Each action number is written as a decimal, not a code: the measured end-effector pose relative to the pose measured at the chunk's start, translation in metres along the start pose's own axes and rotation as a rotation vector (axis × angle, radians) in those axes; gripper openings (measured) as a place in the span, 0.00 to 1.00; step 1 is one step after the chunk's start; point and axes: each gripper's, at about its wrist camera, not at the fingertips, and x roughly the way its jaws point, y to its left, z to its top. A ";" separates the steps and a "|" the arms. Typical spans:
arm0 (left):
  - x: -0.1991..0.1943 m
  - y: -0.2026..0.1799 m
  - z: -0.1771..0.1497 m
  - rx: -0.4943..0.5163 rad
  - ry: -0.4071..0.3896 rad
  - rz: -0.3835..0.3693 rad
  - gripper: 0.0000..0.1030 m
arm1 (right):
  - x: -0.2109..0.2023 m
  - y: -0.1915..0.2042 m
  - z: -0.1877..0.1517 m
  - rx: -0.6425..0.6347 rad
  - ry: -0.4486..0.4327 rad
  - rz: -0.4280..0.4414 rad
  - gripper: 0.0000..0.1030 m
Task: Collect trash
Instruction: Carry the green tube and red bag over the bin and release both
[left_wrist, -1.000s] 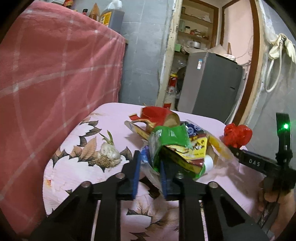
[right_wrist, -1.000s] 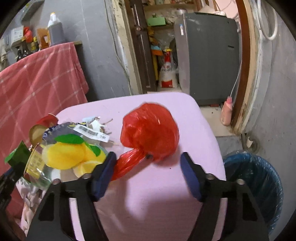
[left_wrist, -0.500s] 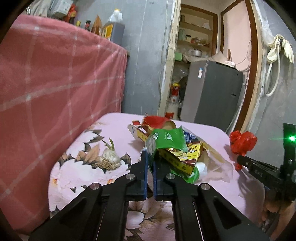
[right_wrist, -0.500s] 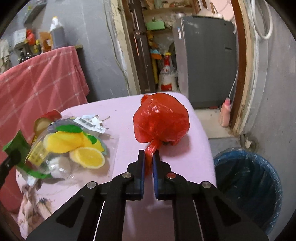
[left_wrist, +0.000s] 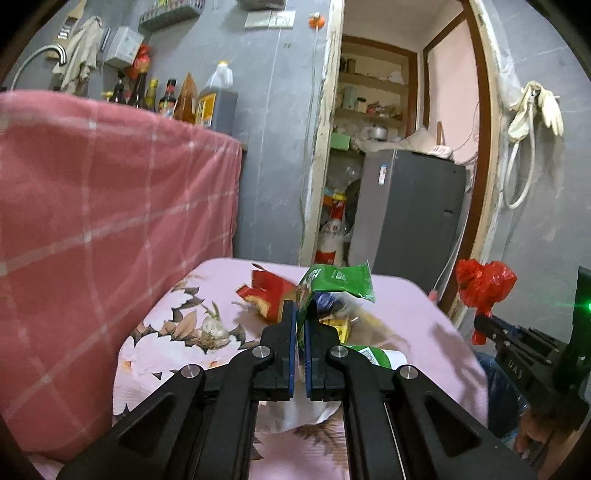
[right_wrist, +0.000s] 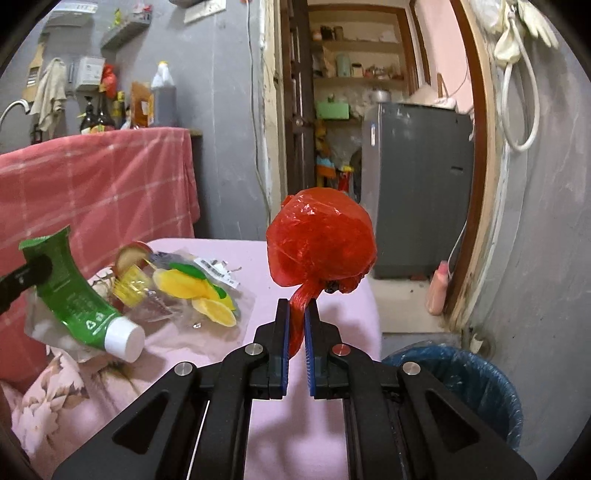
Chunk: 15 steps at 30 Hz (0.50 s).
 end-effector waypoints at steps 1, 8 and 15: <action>-0.004 -0.005 0.001 0.003 -0.010 -0.009 0.02 | -0.005 -0.001 0.000 -0.003 -0.010 -0.002 0.05; -0.010 -0.046 0.002 0.025 -0.032 -0.080 0.02 | -0.042 -0.014 -0.006 -0.025 -0.079 -0.051 0.05; -0.001 -0.101 -0.004 0.032 -0.020 -0.167 0.02 | -0.071 -0.051 -0.019 -0.009 -0.099 -0.134 0.05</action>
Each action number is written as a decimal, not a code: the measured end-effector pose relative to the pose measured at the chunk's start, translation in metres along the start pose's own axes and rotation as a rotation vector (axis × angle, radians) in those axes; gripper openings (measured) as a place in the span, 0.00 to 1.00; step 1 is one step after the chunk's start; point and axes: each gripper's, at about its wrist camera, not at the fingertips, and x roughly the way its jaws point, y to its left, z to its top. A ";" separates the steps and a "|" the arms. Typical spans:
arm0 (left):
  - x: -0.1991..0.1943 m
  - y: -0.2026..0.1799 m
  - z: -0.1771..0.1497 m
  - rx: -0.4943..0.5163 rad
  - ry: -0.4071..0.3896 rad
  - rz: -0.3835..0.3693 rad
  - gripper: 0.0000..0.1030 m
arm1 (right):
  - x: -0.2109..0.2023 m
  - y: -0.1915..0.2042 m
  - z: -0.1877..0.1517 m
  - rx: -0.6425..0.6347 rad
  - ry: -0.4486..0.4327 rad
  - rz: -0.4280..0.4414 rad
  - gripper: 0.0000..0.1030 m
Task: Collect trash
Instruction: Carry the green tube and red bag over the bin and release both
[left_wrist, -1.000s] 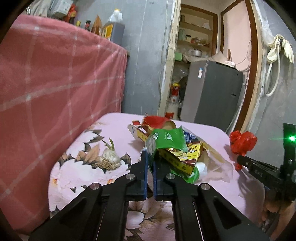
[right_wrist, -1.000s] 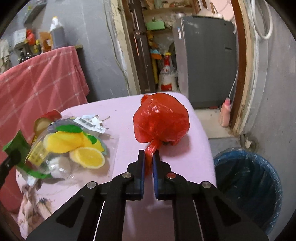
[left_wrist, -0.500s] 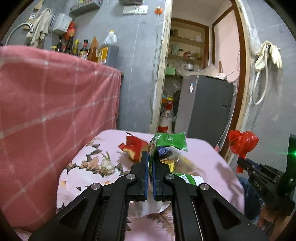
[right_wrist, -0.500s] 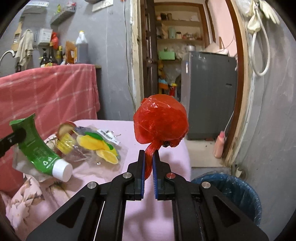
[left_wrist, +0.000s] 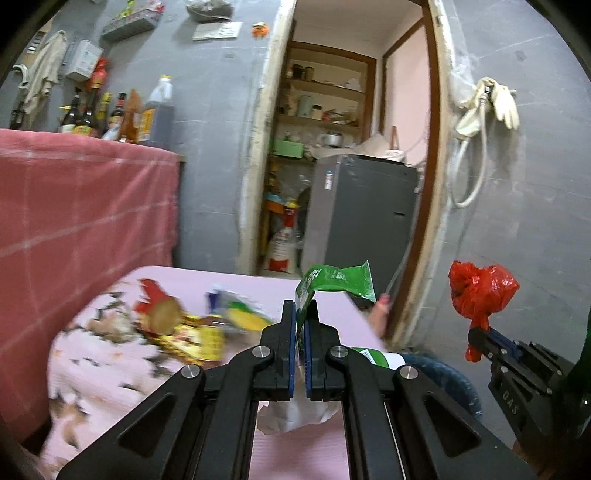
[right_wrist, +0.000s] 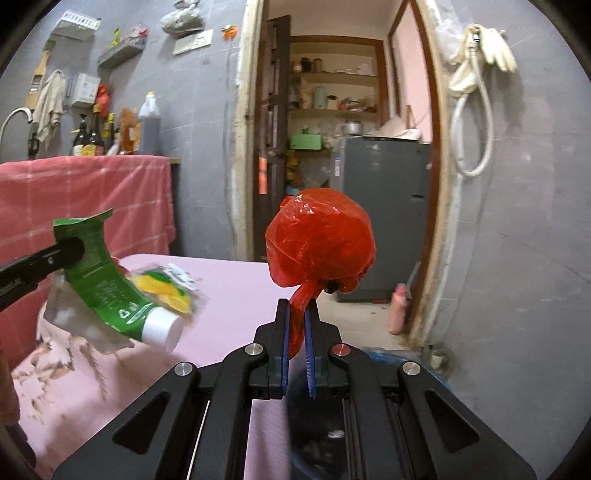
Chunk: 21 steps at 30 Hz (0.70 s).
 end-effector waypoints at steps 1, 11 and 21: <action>0.003 -0.007 -0.001 0.000 0.003 -0.013 0.02 | -0.003 -0.007 -0.003 0.006 0.002 -0.013 0.05; 0.041 -0.085 -0.028 0.011 0.047 -0.128 0.02 | -0.018 -0.066 -0.039 0.068 0.016 -0.112 0.05; 0.085 -0.132 -0.060 0.025 0.207 -0.139 0.02 | -0.001 -0.101 -0.059 0.142 0.101 -0.122 0.05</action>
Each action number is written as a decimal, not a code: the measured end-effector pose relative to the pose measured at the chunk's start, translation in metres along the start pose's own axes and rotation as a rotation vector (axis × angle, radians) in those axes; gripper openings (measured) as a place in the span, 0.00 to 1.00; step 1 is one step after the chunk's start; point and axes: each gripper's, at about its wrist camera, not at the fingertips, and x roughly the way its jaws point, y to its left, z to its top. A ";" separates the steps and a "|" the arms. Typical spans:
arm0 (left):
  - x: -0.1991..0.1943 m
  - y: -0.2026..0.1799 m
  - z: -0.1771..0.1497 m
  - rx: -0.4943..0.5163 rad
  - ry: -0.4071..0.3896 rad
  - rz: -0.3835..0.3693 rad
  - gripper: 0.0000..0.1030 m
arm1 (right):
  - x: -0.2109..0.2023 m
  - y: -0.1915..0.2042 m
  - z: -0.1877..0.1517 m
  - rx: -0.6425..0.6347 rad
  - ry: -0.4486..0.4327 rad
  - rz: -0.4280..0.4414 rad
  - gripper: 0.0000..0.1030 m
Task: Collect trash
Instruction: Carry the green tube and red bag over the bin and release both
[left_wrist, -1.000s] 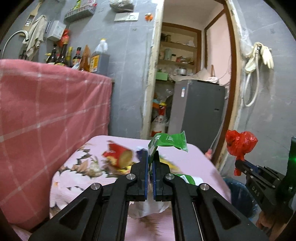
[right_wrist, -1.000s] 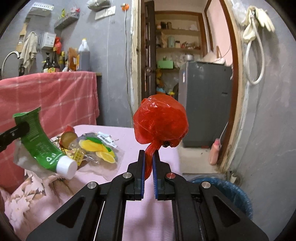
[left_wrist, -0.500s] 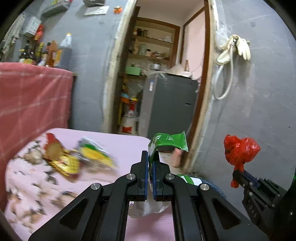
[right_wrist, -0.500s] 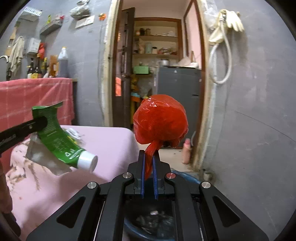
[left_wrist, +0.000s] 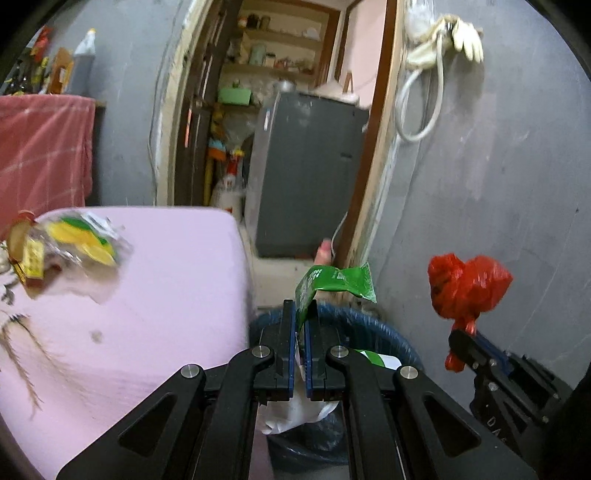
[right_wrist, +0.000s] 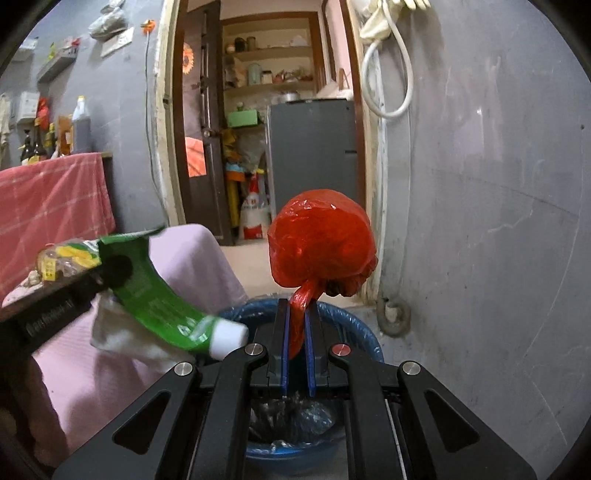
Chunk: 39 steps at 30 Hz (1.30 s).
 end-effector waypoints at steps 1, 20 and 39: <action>0.004 -0.002 -0.002 -0.001 0.014 0.001 0.02 | 0.002 -0.001 0.000 0.005 0.007 0.003 0.05; 0.046 0.005 -0.020 -0.029 0.213 -0.011 0.12 | 0.032 -0.014 -0.022 0.041 0.163 -0.008 0.09; -0.018 0.022 0.008 -0.016 0.018 -0.035 0.57 | -0.015 -0.009 0.020 0.059 -0.037 -0.017 0.47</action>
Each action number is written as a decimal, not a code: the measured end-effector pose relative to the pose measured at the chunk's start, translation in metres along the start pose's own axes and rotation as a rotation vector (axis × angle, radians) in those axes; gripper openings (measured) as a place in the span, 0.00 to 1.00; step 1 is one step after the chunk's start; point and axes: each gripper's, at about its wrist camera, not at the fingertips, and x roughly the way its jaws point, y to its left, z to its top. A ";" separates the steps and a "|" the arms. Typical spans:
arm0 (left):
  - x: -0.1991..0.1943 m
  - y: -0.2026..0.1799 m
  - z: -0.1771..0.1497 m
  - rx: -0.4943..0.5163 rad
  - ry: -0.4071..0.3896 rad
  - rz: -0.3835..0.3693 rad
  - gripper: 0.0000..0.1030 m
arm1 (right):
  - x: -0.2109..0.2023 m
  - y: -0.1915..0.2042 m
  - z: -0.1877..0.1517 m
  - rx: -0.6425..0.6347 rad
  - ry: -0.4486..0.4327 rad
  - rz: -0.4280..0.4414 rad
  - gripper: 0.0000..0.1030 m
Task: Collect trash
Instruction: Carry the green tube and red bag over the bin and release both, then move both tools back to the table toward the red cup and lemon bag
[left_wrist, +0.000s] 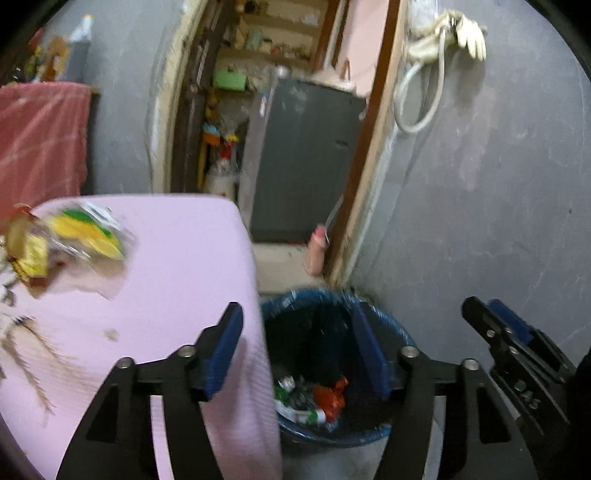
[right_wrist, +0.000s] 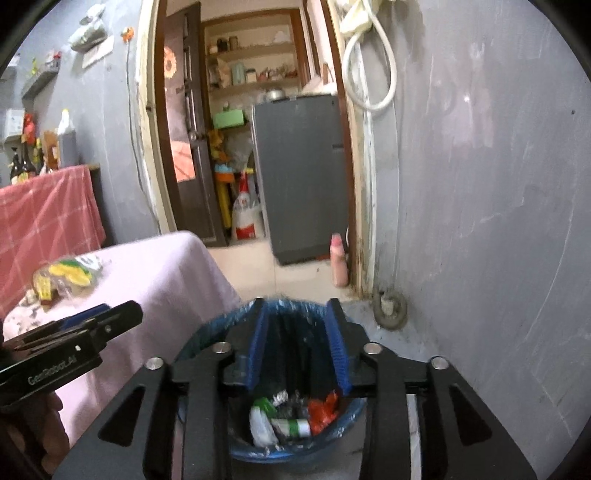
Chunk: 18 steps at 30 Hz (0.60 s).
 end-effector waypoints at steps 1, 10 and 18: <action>-0.005 0.003 0.002 0.000 -0.017 0.006 0.58 | -0.007 0.002 0.004 0.002 -0.037 0.006 0.54; -0.054 0.035 0.023 -0.005 -0.162 0.093 0.83 | -0.037 0.025 0.030 0.012 -0.190 0.049 0.76; -0.094 0.075 0.029 -0.036 -0.228 0.170 0.96 | -0.049 0.058 0.041 0.007 -0.253 0.125 1.00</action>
